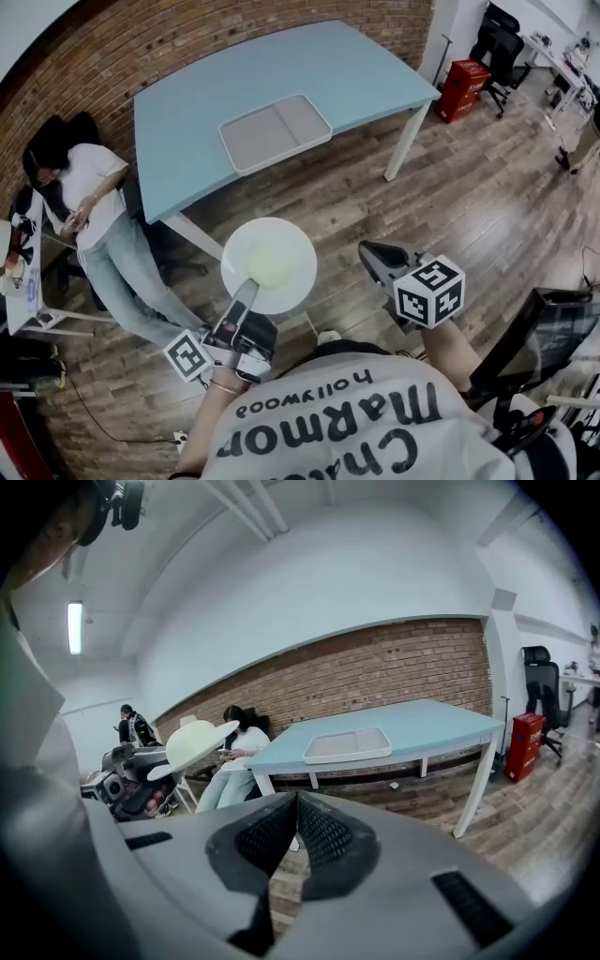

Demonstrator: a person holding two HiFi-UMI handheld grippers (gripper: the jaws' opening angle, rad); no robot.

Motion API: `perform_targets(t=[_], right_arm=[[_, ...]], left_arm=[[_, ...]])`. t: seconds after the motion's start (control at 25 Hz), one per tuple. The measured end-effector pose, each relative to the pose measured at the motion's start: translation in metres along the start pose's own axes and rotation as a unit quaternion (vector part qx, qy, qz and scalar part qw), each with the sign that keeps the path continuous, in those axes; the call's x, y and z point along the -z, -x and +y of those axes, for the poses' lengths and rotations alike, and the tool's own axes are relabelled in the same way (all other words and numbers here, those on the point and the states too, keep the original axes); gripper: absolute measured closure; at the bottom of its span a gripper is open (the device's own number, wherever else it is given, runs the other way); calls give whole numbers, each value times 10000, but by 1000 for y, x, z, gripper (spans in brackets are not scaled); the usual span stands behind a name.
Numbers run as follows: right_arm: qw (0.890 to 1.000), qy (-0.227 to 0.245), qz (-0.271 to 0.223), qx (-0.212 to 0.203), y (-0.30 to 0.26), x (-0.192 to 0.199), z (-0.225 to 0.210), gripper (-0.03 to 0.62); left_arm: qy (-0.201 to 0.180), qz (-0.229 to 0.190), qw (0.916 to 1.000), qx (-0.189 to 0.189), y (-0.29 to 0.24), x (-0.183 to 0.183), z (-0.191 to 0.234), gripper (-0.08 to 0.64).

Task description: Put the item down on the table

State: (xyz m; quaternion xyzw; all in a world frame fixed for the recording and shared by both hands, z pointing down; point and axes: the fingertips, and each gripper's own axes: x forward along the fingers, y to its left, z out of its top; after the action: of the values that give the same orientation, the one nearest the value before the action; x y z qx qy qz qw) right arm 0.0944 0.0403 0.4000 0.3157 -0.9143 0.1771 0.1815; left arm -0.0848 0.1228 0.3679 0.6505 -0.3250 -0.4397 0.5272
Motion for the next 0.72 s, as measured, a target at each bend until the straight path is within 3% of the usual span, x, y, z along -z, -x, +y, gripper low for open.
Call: perform_targets(t=[0.28, 0.72], right_arm=[[10000, 64, 13, -53, -20, -18, -43, 581], [9999, -22, 26, -107, -35, -20, -58, 581]], left_arm=[[44, -120, 9999, 25, -47, -14, 17, 532], [106, -207, 9997, -41, -69, -24, 25, 532]])
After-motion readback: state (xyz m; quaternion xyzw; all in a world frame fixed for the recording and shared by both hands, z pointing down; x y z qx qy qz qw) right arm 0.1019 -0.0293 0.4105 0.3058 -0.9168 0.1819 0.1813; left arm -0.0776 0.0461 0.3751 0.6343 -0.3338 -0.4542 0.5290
